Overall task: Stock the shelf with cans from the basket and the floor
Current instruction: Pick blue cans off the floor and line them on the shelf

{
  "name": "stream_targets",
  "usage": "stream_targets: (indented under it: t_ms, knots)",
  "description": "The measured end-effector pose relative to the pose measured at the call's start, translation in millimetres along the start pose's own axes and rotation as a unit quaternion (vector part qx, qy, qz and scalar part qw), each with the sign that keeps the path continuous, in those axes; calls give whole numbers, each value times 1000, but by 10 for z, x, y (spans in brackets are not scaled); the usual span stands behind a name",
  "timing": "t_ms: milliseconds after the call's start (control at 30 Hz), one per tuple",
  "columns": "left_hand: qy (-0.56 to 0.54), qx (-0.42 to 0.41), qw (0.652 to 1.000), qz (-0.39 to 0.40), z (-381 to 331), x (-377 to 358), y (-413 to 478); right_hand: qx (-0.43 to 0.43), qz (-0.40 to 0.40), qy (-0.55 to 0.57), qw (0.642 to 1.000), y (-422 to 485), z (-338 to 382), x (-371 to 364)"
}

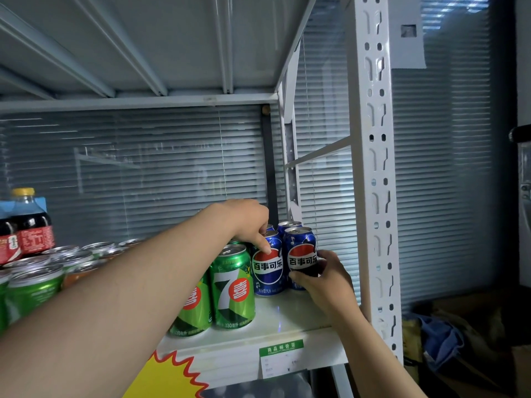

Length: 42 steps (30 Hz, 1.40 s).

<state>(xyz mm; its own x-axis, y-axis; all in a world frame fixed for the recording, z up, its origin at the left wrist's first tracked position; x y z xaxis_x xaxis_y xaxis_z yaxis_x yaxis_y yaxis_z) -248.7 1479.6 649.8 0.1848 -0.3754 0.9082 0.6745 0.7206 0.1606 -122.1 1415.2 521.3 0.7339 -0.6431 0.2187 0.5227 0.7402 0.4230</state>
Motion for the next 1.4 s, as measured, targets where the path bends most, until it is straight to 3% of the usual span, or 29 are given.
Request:
stream_targets:
  t_ms: [500, 700, 900, 1067, 1200, 1400]
  knots:
    - [1, 34, 999, 14, 32, 2, -71, 11, -11, -17, 1000, -25, 92, 14]
    - [-114, 70, 990, -38, 181, 136, -257, 5, -15, -11, 1000, -66, 173, 7]
    - [-325, 125, 921, -175, 401, 194, -592, 85, -86, -25, 992, -274, 534, 177]
    - [-434, 160, 842, -277, 548, 288, -883, 224, -219, -28, 949, -553, 1045, 321]
    - [-459, 173, 791, -366, 641, 327, -1116, 196, -207, 100, 953, -556, 1238, 231]
    - [-440, 167, 781, -409, 546, 157, -1320, 176, -151, 116, 966, -619, 1307, -179]
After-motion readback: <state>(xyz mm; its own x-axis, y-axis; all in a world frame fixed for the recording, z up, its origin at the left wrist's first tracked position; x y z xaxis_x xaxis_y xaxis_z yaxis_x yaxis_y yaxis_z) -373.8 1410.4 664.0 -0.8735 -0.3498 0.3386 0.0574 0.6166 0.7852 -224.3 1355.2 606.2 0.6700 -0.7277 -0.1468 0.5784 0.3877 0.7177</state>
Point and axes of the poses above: each hand's wrist, its own y-axis towards the middle knuckle, its own x-axis out of the back of the hand, z = x × y, the point moved 10 cm from there along y, towards the middle knuckle, and after that the axes turned 3 degrees about x, right-handed, at the moved point
